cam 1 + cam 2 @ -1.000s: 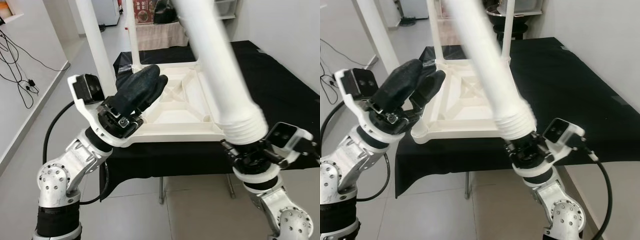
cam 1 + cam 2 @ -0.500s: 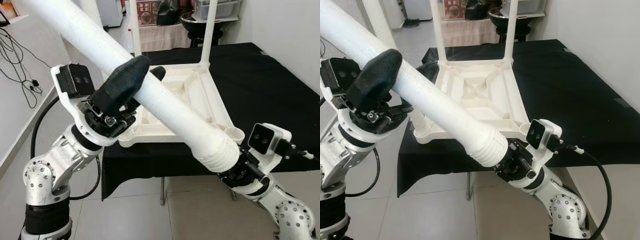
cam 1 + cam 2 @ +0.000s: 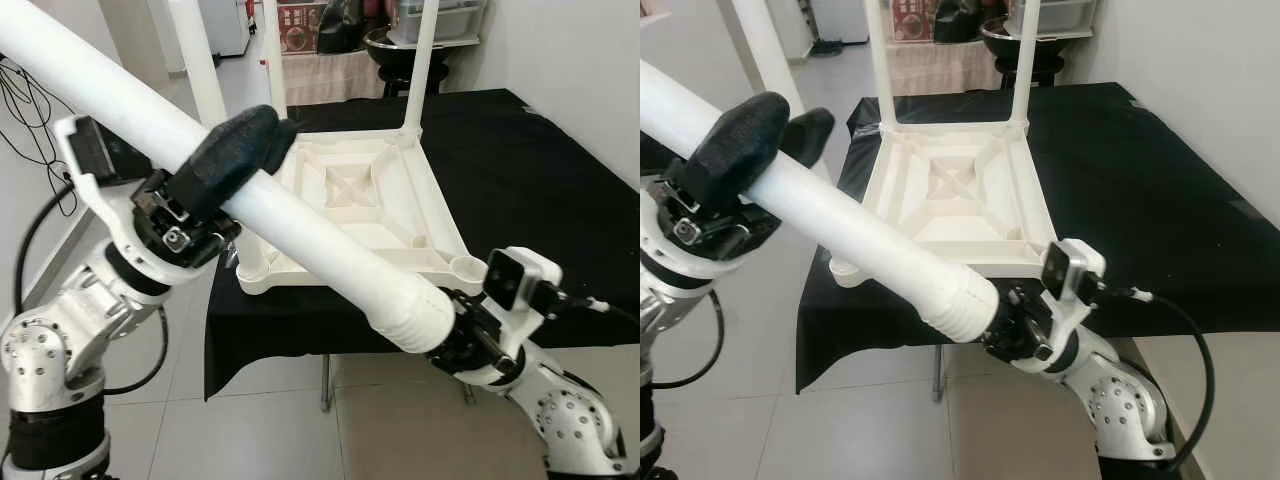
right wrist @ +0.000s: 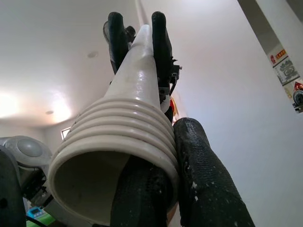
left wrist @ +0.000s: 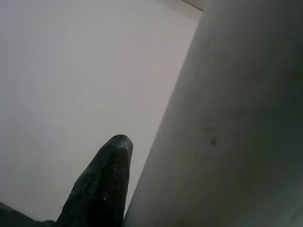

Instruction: Building children table

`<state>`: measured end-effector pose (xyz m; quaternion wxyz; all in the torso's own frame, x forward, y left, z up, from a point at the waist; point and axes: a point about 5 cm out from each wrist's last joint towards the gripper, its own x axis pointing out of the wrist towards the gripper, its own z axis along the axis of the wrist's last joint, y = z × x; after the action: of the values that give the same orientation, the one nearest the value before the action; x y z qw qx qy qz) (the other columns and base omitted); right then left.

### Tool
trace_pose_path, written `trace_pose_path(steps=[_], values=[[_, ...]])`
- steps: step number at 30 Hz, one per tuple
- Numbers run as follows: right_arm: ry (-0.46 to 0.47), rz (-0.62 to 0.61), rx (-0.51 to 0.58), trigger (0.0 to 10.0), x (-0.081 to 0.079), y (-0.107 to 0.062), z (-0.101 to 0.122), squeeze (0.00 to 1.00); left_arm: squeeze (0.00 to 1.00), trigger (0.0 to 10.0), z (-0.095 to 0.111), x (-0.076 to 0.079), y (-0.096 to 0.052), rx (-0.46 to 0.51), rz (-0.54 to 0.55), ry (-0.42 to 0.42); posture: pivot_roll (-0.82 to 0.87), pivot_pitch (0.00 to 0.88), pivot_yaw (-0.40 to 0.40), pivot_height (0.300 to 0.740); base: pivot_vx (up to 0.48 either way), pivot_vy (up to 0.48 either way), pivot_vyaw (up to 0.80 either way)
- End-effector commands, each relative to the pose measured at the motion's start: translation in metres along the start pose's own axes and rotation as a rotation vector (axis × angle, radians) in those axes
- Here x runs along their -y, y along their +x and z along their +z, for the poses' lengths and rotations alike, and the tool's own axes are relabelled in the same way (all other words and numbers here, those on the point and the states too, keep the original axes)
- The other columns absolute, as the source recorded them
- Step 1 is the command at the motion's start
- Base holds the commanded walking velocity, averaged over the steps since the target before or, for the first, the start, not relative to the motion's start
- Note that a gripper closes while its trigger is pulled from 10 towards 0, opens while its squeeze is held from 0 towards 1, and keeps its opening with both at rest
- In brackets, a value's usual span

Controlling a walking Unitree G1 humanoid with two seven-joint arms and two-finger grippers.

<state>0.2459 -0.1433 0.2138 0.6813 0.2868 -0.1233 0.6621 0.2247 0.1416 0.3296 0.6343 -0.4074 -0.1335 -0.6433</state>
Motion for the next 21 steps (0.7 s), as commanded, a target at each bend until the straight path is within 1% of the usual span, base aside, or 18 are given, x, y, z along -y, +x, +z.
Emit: trace_pose_path(steps=[1, 3, 4, 6, 7, 8, 9, 10, 11, 12, 13, 15, 17, 18, 19, 20, 21], values=[[0.007, -0.100, -0.063, 10.0, 0.009, -0.010, -0.007, 0.00, 0.00, 0.0, 0.001, 0.016, 0.002, -0.012, -0.096, -0.015, 0.00, 0.051, 0.036, 0.740, 0.000, 0.000, 0.00], [-0.007, -0.113, -0.070, 10.0, 0.012, -0.010, -0.008, 0.00, 0.00, 0.0, 0.003, 0.017, 0.002, -0.009, -0.093, -0.013, 0.00, 0.051, 0.036, 0.740, 0.000, 0.000, 0.00], [-0.008, -0.129, -0.067, 10.0, 0.015, -0.010, -0.009, 0.11, 0.00, 0.0, 0.004, 0.018, 0.002, -0.006, -0.091, -0.007, 0.00, 0.051, 0.033, 0.740, 0.000, 0.000, 0.00], [-0.006, -0.139, -0.064, 10.0, 0.017, -0.011, -0.009, 0.11, 0.00, 0.0, 0.004, 0.018, 0.002, -0.005, -0.090, -0.002, 0.00, 0.051, 0.033, 0.740, 0.000, 0.000, 0.00], [0.006, -0.145, -0.054, 10.0, 0.018, -0.011, -0.008, 1.00, 0.00, 0.0, 0.007, 0.019, 0.002, 0.005, -0.085, 0.014, 0.00, 0.050, 0.029, 0.740, 0.000, 0.000, 0.00], [0.013, -0.162, -0.038, 10.0, 0.020, -0.011, -0.008, 1.00, 0.00, 0.0, 0.012, 0.020, 0.003, 0.017, -0.082, 0.035, 0.00, 0.050, 0.029, 0.740, 0.000, 0.000, 0.00], [0.013, -0.162, -0.038, 10.0, 0.020, -0.011, -0.008, 1.00, 0.00, 0.0, 0.012, 0.020, 0.003, 0.017, -0.082, 0.035, 0.00, 0.050, 0.029, 0.740, 0.000, 0.000, 0.00], [0.015, -0.186, -0.026, 10.0, 0.023, -0.012, -0.008, 1.00, 0.00, 0.0, 0.021, 0.022, 0.003, 0.033, -0.071, 0.073, 0.00, 0.050, 0.027, 0.740, 0.000, 0.000, 0.00], [0.015, -0.186, -0.026, 10.0, 0.023, -0.012, -0.008, 1.00, 0.00, 0.0, 0.021, 0.022, 0.003, 0.033, -0.071, 0.073, 0.00, 0.050, 0.027, 0.740, 0.000, 0.000, 0.00], [0.014, -0.210, -0.022, 10.0, 0.024, -0.014, -0.009, 1.00, 0.00, 0.0, 0.030, 0.024, 0.003, 0.055, -0.065, 0.108, 0.00, 0.051, 0.022, 0.740, 0.000, 0.000, 0.00], [0.014, -0.210, -0.022, 10.0, 0.024, -0.014, -0.009, 1.00, 0.00, 0.0, 0.030, 0.024, 0.003, 0.055, -0.065, 0.108, 0.00, 0.051, 0.022, 0.740, 0.000, 0.000, 0.00], [0.033, -0.267, -0.021, 10.0, 0.022, -0.021, -0.021, 1.00, 0.00, 0.0, 0.059, 0.033, 0.000, 0.116, -0.047, 0.213, 0.00, 0.055, 0.016, 0.740, 0.000, 0.000, 0.00], [0.033, -0.267, -0.021, 10.0, 0.022, -0.021, -0.021, 1.00, 0.00, 0.0, 0.059, 0.033, 0.000, 0.116, -0.047, 0.213, 0.00, 0.055, 0.016, 0.740, 0.000, 0.000, 0.00], [0.046, -0.286, -0.021, 10.0, 0.020, -0.024, -0.026, 1.00, 0.00, 0.0, 0.069, 0.037, -0.002, 0.130, -0.041, 0.255, 0.00, 0.055, 0.015, 0.740, 0.000, 0.000, 0.00], [0.052, -0.312, -0.050, 10.0, 0.017, -0.029, -0.033, 1.00, 0.00, 0.0, 0.077, 0.042, -0.005, 0.109, -0.021, 0.313, 0.00, 0.057, 0.014, 0.740, 0.000, 0.000, 0.00], [0.047, -0.323, -0.095, 10.0, 0.014, -0.031, -0.039, 1.00, 0.00, 0.0, 0.082, 0.044, -0.007, 0.083, -0.001, 0.352, 0.00, 0.058, 0.016, 0.740, 0.000, 0.000, 0.00], [0.047, -0.323, -0.095, 10.0, 0.014, -0.031, -0.039, 1.00, 0.00, 0.0, 0.082, 0.044, -0.007, 0.083, -0.001, 0.352, 0.00, 0.058, 0.016, 0.740, 0.000, 0.000, 0.00]])
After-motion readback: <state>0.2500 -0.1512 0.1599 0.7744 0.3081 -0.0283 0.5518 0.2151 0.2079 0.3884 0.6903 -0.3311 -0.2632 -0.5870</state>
